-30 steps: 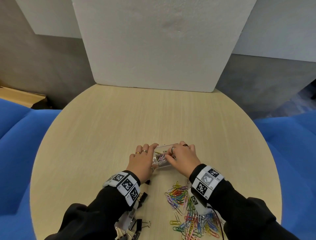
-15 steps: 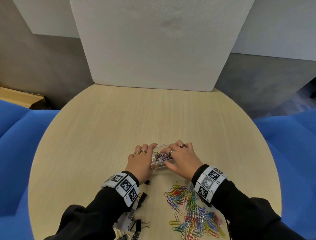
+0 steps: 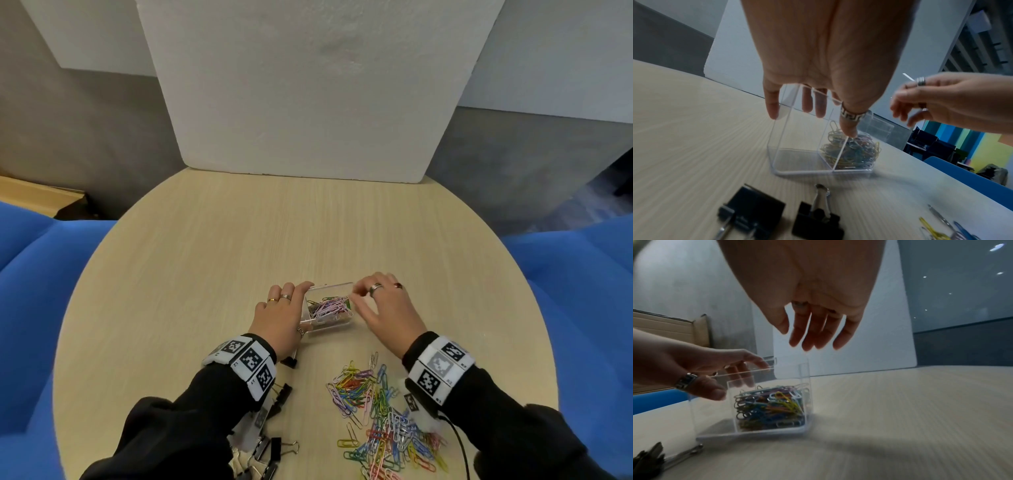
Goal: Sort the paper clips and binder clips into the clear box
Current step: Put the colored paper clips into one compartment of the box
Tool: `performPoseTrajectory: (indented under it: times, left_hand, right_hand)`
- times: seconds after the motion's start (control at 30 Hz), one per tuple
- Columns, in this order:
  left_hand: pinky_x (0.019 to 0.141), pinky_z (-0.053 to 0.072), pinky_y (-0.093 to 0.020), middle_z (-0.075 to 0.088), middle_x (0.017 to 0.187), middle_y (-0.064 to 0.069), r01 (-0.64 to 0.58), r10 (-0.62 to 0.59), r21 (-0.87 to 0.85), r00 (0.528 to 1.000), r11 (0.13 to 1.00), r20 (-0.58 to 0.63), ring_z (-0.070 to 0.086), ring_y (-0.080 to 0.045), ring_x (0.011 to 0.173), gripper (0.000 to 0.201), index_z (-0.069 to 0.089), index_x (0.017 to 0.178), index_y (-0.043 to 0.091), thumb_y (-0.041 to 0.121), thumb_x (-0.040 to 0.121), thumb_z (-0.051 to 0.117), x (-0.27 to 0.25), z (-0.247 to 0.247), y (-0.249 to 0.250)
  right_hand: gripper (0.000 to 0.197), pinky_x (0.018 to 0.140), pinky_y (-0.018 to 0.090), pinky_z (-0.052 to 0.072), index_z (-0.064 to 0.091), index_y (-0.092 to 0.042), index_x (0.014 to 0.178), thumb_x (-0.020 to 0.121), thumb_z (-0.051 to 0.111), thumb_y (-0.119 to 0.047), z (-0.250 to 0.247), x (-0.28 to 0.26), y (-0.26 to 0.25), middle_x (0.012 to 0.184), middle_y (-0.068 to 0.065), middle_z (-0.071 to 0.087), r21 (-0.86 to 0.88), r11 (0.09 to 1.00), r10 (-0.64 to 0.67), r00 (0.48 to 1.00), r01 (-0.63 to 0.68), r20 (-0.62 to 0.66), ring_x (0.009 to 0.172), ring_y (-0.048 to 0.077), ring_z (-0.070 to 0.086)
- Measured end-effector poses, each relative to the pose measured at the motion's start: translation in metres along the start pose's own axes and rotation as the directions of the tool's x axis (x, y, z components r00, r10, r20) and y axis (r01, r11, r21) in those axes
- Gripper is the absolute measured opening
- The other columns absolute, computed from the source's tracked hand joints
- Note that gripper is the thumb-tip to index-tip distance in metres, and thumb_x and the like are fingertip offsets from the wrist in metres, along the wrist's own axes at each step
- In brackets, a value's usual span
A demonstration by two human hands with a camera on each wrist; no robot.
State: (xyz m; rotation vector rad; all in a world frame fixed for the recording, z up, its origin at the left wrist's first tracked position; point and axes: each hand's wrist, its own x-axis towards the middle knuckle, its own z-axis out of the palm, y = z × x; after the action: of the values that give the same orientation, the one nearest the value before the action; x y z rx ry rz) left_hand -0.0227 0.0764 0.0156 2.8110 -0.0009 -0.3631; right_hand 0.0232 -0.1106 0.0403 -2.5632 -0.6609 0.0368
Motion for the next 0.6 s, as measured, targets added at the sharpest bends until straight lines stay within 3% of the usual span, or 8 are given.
performPoseTrajectory:
  times: [0.03,0.1,0.2,0.3,0.43,0.5,0.6]
  left_hand:
    - [0.092,0.039,-0.036,0.033,0.134,-0.002,0.001,-0.001,0.001,1.000,1.000,-0.003,0.031,-0.023,0.122,0.073,0.008,0.145,0.025,0.024,0.088,0.054,0.002,0.000,0.000]
    - [0.091,0.039,-0.035,0.034,0.133,-0.001,0.004,-0.003,0.002,1.000,1.000,-0.012,0.032,-0.022,0.122,0.073,0.008,0.145,0.026,0.027,0.088,0.055,0.005,0.001,-0.001]
    - [0.089,0.039,-0.034,0.034,0.132,-0.001,0.007,-0.007,0.007,1.000,1.000,-0.006,0.032,-0.021,0.121,0.073,0.009,0.144,0.027,0.026,0.088,0.055,0.008,0.000,-0.001]
    - [0.089,0.038,-0.035,0.034,0.132,-0.001,0.004,-0.004,0.008,1.000,1.000,-0.006,0.031,-0.022,0.121,0.073,0.010,0.145,0.026,0.022,0.087,0.054,0.008,0.000,-0.001]
    - [0.091,0.039,-0.037,0.034,0.133,-0.002,-0.007,0.007,-0.006,1.000,1.000,-0.021,0.031,-0.022,0.121,0.073,0.009,0.145,0.026,0.023,0.087,0.054,0.010,0.003,-0.003]
    - [0.094,0.038,-0.038,0.033,0.135,-0.001,0.004,-0.004,0.009,1.000,1.000,0.002,0.030,-0.022,0.123,0.075,0.006,0.146,0.027,0.025,0.088,0.054,0.009,0.001,-0.003]
    - [0.110,0.020,-0.052,0.025,0.144,-0.001,0.017,-0.017,0.014,1.000,1.000,-0.001,0.021,-0.023,0.134,0.076,0.003,0.146,0.029,0.031,0.090,0.053,0.003,-0.002,0.001]
  right_hand:
    - [0.023,0.086,0.030,0.038,0.060,-0.019,0.098,0.093,0.044,-0.034,-0.002,-0.003,0.007,0.095,-0.006,0.054,0.039,0.998,0.041,0.999,-0.041,0.014,0.092,0.009,0.042]
    - [0.025,0.096,0.033,0.039,0.058,-0.016,0.111,0.095,0.044,-0.030,0.002,-0.013,0.021,0.109,-0.002,0.053,-0.004,0.991,0.135,0.974,-0.137,0.184,0.104,0.011,0.041]
    - [0.038,0.106,0.034,0.033,0.047,-0.018,0.129,0.094,0.044,-0.032,0.017,-0.033,0.038,0.130,-0.001,0.042,-0.149,0.977,0.205,0.875,-0.154,0.438,0.122,0.017,0.034]
    - [0.032,0.106,0.029,0.033,0.051,-0.019,0.124,0.093,0.047,-0.029,0.023,-0.048,0.040,0.122,-0.003,0.045,-0.044,0.987,0.155,0.840,-0.155,0.520,0.116,0.010,0.037]
    - [0.020,0.095,0.022,0.037,0.063,-0.022,0.107,0.093,0.050,-0.028,0.019,-0.068,0.033,0.102,-0.009,0.046,0.024,0.996,0.049,0.760,-0.084,0.648,0.102,0.007,0.043]
    - [0.021,0.087,0.016,0.038,0.064,-0.021,0.107,0.093,0.050,-0.028,0.013,-0.076,0.034,0.101,-0.007,0.049,0.037,0.996,0.040,0.753,-0.085,0.656,0.098,0.007,0.048]
    - [0.022,0.079,0.007,0.037,0.061,-0.025,0.110,0.094,0.048,-0.029,-0.004,-0.085,0.042,0.104,-0.008,0.056,0.076,0.984,0.094,0.829,-0.162,0.552,0.094,0.003,0.053]
